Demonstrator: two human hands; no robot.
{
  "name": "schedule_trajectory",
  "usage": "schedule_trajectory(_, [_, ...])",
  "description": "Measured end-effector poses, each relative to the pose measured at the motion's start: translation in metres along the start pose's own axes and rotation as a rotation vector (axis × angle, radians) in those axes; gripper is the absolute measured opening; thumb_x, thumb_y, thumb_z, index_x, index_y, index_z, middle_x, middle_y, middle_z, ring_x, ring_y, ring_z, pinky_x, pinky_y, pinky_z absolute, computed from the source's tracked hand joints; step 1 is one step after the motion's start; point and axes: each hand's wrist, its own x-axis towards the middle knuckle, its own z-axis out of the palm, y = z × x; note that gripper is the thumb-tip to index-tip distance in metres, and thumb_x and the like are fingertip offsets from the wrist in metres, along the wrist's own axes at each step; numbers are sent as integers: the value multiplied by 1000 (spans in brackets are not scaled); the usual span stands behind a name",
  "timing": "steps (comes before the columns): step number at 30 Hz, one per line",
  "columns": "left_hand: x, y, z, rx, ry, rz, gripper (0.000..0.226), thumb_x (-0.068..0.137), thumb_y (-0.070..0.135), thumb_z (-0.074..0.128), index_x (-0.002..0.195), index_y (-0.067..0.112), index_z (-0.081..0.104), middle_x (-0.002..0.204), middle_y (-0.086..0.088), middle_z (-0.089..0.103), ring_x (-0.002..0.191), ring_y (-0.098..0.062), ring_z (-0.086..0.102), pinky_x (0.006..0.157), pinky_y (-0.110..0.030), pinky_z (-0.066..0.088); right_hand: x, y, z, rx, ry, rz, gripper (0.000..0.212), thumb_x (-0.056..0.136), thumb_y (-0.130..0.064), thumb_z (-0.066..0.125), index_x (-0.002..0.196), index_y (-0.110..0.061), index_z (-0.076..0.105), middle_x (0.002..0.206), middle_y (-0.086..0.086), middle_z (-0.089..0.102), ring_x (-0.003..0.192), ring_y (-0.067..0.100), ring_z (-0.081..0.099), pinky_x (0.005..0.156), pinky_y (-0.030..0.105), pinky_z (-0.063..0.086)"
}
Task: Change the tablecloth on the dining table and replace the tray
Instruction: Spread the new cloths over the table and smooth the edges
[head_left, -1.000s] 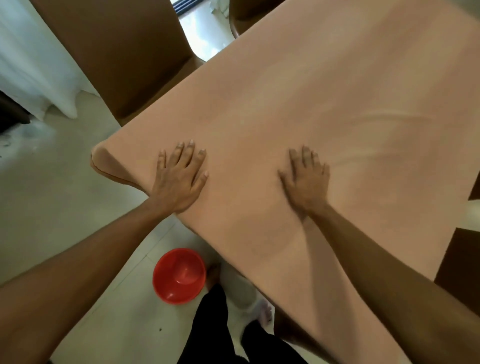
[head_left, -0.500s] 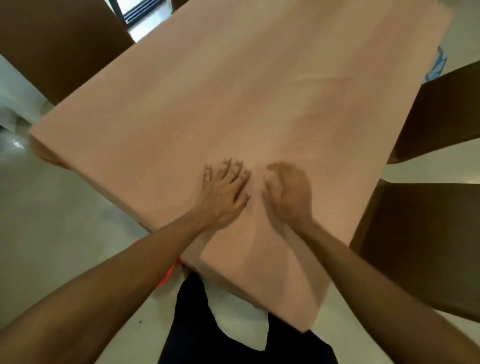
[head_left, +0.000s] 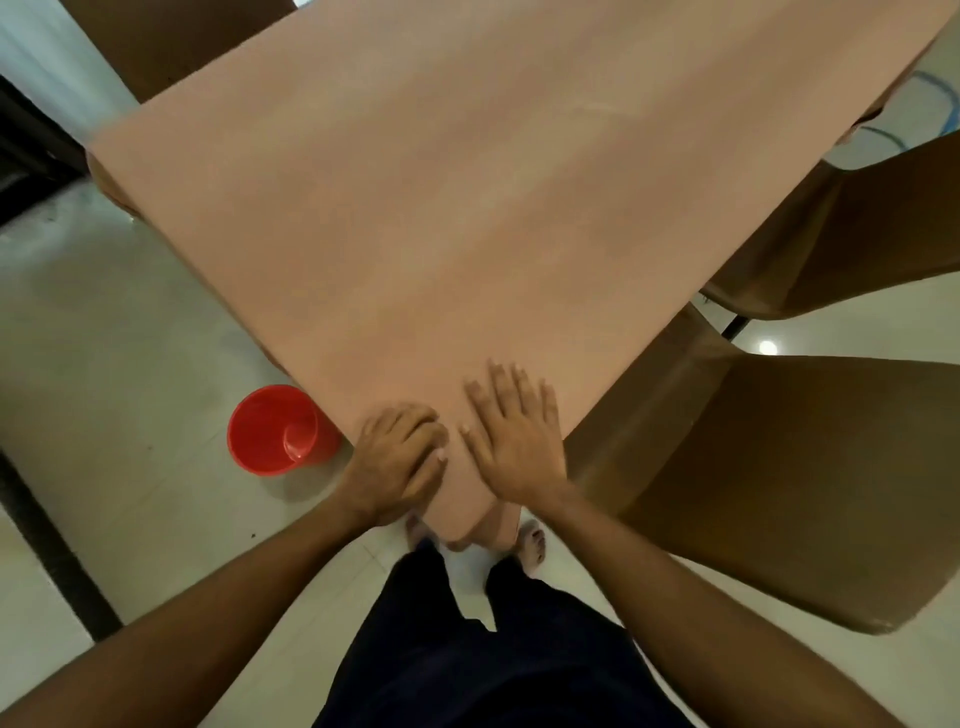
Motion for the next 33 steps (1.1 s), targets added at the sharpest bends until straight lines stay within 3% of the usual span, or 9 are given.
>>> schedule_trajectory(4, [23, 2, -3, -36, 134, -204, 25, 96, 30, 48, 107, 14, 64, 111, -3, 60, 106, -26, 55, 92, -37, 35, -48, -29, 17, 61, -22, -140, 63, 105, -48, 33, 162, -26, 19, 170, 7, 14, 156, 30, 12, 123, 57, 14])
schedule_trajectory(8, [73, 8, 8, -68, 128, -269, 33, 98, 34, 45, 123, 18, 59, 136, -4, 54, 128, -26, 47, 106, -43, 30, -60, -28, 9, 157, -46, -205, 62, 98, -42, 48, 156, -24, 36, 167, 7, 26, 152, 31, 24, 124, 54, 16])
schedule_trajectory(10, [98, 18, 16, -83, 105, -307, 42, 97, 37, 43, 132, 19, 56, 148, -6, 47, 140, -27, 36, 113, -47, 24, -60, -17, 0, 299, -8, -272, 48, 90, -30, 62, 137, -20, 62, 156, 6, 46, 141, 27, 42, 118, 47, 30])
schedule_trajectory(12, [124, 32, 23, -108, 79, -340, 44, 96, 37, 45, 136, 20, 55, 155, -6, 39, 147, -27, 27, 117, -50, 16, -54, 4, -13, 431, 84, -300, 25, 84, -14, 70, 108, -13, 77, 129, 7, 69, 117, 21, 62, 101, 39, 47])
schedule_trajectory(14, [144, 48, 31, -134, 55, -377, 46, 96, 33, 49, 140, 22, 51, 160, -5, 31, 150, -27, 19, 119, -54, 8, -49, 24, -31, 525, 101, -180, 16, 87, -10, 70, 99, -13, 79, 105, 0, 77, 96, 14, 66, 88, 36, 52])
schedule_trajectory(16, [165, 68, 36, -136, 51, -386, 49, 95, 31, 51, 143, 23, 48, 162, -4, 26, 152, -26, 14, 120, -56, 3, -41, 52, -53, 551, 95, 18, 16, 94, -20, 64, 102, -22, 77, 98, -10, 75, 88, 10, 65, 82, 36, 54])
schedule_trajectory(23, [245, 137, 64, -135, 38, -452, 55, 97, 33, 46, 150, 26, 38, 165, -3, 16, 154, -25, 3, 121, -58, -1, 21, 190, -121, 507, 124, 190, 27, 99, -25, 60, 124, -21, 70, 117, -5, 71, 107, 10, 63, 98, 40, 54])
schedule_trajectory(28, [318, 176, 99, -85, -29, -576, 61, 100, 47, 37, 157, 31, 21, 167, -1, 6, 153, -26, -4, 119, -60, -3, 53, 287, -143, 426, 35, 67, 32, 100, -30, 59, 129, -19, 66, 131, 1, 64, 122, 17, 54, 107, 36, 44])
schedule_trajectory(33, [316, 204, 134, 165, -127, -640, 60, 101, 60, 14, 157, 40, 2, 166, 4, -9, 153, -23, -10, 120, -58, -5, 57, 377, -152, 419, -47, -60, 31, 99, -29, 60, 128, -21, 67, 134, 0, 61, 127, 18, 50, 105, 30, 36])
